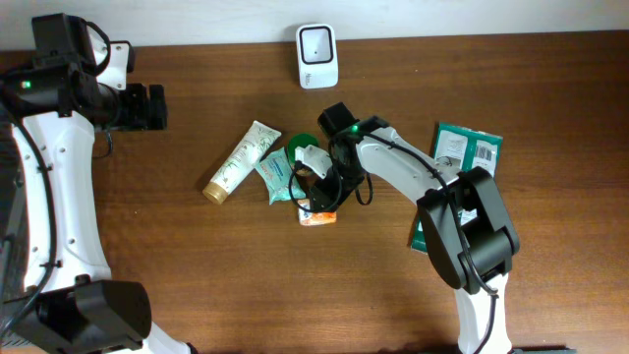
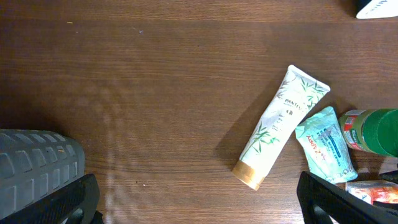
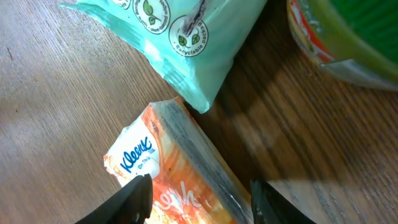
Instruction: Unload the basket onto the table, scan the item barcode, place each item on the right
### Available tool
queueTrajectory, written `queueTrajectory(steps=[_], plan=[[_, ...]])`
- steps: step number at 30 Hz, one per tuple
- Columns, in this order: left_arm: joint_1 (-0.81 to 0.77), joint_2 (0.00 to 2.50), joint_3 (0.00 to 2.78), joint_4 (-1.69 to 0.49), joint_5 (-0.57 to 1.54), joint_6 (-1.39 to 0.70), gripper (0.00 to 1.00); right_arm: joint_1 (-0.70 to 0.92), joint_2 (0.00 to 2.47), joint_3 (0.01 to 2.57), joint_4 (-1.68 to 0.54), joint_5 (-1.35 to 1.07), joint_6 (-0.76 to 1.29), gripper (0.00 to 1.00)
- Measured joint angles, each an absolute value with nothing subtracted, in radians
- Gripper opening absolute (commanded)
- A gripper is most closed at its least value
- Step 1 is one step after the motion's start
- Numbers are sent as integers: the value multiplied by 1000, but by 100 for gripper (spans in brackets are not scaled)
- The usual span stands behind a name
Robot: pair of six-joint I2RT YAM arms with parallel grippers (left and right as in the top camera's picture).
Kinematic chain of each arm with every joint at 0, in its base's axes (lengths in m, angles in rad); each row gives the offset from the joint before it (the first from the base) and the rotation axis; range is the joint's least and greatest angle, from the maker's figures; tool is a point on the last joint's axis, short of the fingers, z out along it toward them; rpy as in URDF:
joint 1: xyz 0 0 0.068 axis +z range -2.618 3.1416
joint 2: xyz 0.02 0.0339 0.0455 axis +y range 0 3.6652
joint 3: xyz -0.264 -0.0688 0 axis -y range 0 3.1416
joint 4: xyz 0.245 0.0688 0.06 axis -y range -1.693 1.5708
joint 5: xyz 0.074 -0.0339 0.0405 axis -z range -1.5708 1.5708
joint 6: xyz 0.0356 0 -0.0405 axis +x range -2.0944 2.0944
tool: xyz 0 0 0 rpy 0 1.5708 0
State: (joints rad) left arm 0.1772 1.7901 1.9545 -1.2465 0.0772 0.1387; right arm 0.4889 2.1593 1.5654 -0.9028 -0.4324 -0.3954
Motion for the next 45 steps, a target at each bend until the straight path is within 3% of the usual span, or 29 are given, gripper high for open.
queueTrajectory(steps=[1, 7, 13, 14, 15, 16, 18, 23, 25, 26, 27, 30, 34, 39, 41, 45], plan=[[177, 1790, 1954, -1246, 77, 139, 99, 489, 2159, 1565, -905, -436, -393, 4], [177, 1790, 1954, -1246, 77, 139, 99, 473, 2140, 1573, -904, -403, -152, 4], [177, 1790, 1954, -1246, 77, 139, 99, 251, 1975, 1560, -991, -323, 189, 5], [177, 1790, 1954, -1246, 77, 139, 99, 226, 1975, 1542, -983, -308, 233, 21], [177, 1790, 1954, -1246, 77, 139, 99, 225, 1975, 1518, -960, -336, 150, 39], [177, 1790, 1954, -1247, 77, 139, 99, 241, 1975, 1515, -960, -357, 97, 45], [177, 1790, 1954, -1246, 77, 139, 99, 374, 1976, 1512, -909, -361, -69, 52], [177, 1790, 1954, -1246, 77, 139, 99, 560, 2089, 1510, -814, -300, -258, 51], [177, 1790, 1954, -1247, 77, 139, 99, 561, 2125, 1510, -800, -266, -316, 45], [177, 1790, 1954, -1246, 77, 139, 99, 561, 2127, 1510, -800, -266, -327, 31], [177, 1790, 1954, -1246, 78, 139, 99, 565, 2127, 1510, -799, -267, -347, 4], [177, 1790, 1954, -1246, 77, 139, 99, 577, 2126, 1509, -807, -282, -320, 4], [177, 1790, 1954, -1246, 77, 139, 99, 554, 2118, 1566, -955, -273, -138, 4], [177, 1790, 1954, -1247, 77, 139, 99, 305, 1895, 1594, -1049, -310, 96, 4], [177, 1790, 1954, -1247, 77, 139, 99, 220, 1901, 1518, -984, -318, 152, 4], [177, 1790, 1954, -1246, 77, 139, 99, 196, 1919, 1213, -632, -325, 334, 4]])
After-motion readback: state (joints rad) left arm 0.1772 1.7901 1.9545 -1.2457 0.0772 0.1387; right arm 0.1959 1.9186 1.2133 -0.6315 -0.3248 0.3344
